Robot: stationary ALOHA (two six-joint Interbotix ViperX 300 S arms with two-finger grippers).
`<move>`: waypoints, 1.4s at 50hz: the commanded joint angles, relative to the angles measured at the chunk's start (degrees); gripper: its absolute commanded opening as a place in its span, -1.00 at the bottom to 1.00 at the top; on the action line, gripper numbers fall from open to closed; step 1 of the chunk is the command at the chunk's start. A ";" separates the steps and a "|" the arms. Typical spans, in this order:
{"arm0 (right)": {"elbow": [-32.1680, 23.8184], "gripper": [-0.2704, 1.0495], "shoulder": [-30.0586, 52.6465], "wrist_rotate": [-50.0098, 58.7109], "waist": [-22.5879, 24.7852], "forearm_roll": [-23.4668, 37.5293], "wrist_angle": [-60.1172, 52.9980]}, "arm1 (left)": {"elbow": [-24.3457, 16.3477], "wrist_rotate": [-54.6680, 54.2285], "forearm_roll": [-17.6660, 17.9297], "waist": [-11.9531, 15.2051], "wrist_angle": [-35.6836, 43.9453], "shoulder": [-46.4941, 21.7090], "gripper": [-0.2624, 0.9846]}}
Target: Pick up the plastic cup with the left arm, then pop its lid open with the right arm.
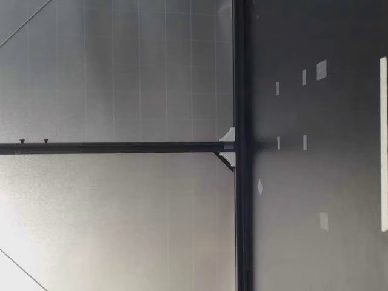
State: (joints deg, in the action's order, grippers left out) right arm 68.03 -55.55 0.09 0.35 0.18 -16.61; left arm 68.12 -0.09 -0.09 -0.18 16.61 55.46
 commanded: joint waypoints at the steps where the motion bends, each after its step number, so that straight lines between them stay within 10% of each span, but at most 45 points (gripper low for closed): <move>1: 0.00 -0.48 -0.09 0.00 0.09 0.00 -0.44 | 2.29 0.70 0.00 -0.79 0.97 0.88 -0.57; 13: 4.04 -0.70 -1.14 2.55 0.09 -1.67 -0.26 | 5.98 -1.49 0.00 -0.79 3.69 3.96 -0.80; 29: -10.20 -0.70 10.02 3.96 0.18 -1.76 16.61 | -1.23 -1.49 -0.09 -1.14 -5.01 -1.32 -0.78; 70: -22.76 -0.70 46.93 11.43 6.59 -1.58 -0.26 | -0.62 -5.71 0.00 -9.40 11.60 -25.93 0.26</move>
State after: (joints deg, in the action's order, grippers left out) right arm 46.58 -9.58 11.25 6.06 -1.58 -14.33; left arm 68.29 -5.71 -0.09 -8.88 26.02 31.99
